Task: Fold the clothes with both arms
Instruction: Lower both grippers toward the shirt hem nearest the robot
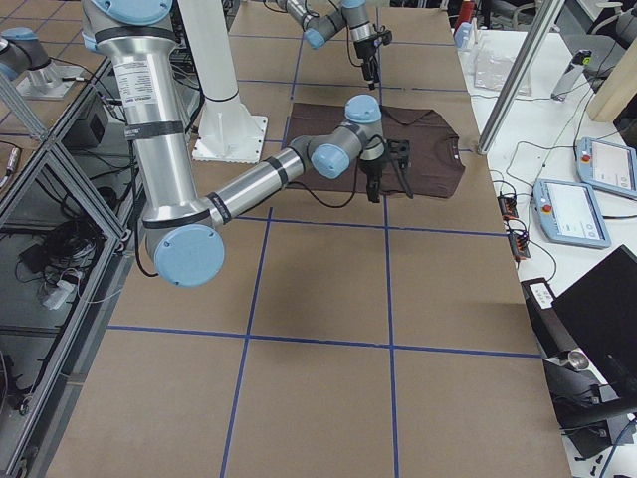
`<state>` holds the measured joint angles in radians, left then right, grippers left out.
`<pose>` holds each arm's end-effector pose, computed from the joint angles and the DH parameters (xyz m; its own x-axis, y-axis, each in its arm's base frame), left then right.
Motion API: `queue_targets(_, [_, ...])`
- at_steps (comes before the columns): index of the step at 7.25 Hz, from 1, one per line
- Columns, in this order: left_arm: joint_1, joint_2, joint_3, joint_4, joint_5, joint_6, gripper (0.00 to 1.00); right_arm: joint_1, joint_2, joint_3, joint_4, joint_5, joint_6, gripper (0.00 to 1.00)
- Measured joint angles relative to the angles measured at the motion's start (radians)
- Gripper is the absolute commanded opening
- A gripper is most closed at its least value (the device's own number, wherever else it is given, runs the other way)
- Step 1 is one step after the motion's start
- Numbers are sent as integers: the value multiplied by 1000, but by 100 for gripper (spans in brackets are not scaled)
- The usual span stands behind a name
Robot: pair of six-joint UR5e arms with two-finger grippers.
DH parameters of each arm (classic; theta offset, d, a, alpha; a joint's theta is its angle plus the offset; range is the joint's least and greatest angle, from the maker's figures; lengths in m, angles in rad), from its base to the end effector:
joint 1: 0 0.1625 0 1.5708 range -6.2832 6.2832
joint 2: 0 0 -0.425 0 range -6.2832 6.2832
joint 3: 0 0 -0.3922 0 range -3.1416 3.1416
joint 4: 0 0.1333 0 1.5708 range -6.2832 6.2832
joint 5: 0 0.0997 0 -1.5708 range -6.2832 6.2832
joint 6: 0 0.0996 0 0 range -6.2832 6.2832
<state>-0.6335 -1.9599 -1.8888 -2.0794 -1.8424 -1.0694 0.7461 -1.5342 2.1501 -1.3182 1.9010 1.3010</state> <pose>0.4076 -0.4316 0.2408 0.4224 0.2643 -0.8670 0.1876 0.9103 0.3689 -0.2781 -0.3946 0.3454 0.5799 0.1927 0.7916 -0.3173 0.9483 0.0016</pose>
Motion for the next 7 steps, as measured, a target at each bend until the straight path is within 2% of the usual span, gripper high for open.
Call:
queue_targets(1, [65,64,-66,1,38,-64,100,-125,-56,70,3,-96,105,96])
queue_targets(2, [134,125,-120,4,86,-139,95,-240,-87,110,4,-194,199,95])
queue_targets(3, [203,182,-155,7,131,-229,68,-340,-101,130,4,-279,284,95])
queue_targets(4, [272,225,-170,15,183,-325,59,-409,-103,139,5,-341,346,97])
queue_targets(5, [339,252,-173,42,233,-419,58,-447,-103,142,5,-380,377,98])
queue_targets(7, [426,268,-171,115,282,-528,58,-472,-103,143,5,-402,392,98])
